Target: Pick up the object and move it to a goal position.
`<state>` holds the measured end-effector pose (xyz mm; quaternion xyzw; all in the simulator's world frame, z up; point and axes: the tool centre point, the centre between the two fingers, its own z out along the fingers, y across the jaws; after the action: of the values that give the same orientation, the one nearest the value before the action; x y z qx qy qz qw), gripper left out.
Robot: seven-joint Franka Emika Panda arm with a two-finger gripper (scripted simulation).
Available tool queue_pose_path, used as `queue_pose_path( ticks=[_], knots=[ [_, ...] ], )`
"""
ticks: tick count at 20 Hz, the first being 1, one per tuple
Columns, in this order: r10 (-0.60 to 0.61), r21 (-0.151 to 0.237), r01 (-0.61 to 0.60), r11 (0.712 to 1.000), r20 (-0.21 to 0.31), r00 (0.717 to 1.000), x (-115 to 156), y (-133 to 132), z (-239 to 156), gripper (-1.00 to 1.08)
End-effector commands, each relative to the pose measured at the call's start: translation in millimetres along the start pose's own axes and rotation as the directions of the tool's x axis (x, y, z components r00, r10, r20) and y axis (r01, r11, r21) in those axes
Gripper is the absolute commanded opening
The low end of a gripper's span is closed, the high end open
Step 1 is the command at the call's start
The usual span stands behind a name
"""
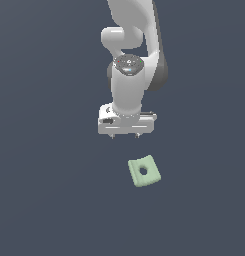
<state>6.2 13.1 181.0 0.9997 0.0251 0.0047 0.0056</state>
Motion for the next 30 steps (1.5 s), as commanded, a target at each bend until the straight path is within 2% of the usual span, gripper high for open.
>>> queue_pose_path(
  ticks=[1,17,23,30],
  knots=[
    [0.000,0.000,0.000,1.000,0.000,1.000,0,0,0,1.08],
    [-0.024,-0.023,0.024,0.999,-0.006,1.000,10,-14,7,1.08],
    [-0.056,-0.047,0.056,0.997,-0.009,0.998,29,-37,27,1.08],
    [-0.116,-0.088,0.114,0.990,-0.016,0.993,57,-82,66,1.08]
  ],
)
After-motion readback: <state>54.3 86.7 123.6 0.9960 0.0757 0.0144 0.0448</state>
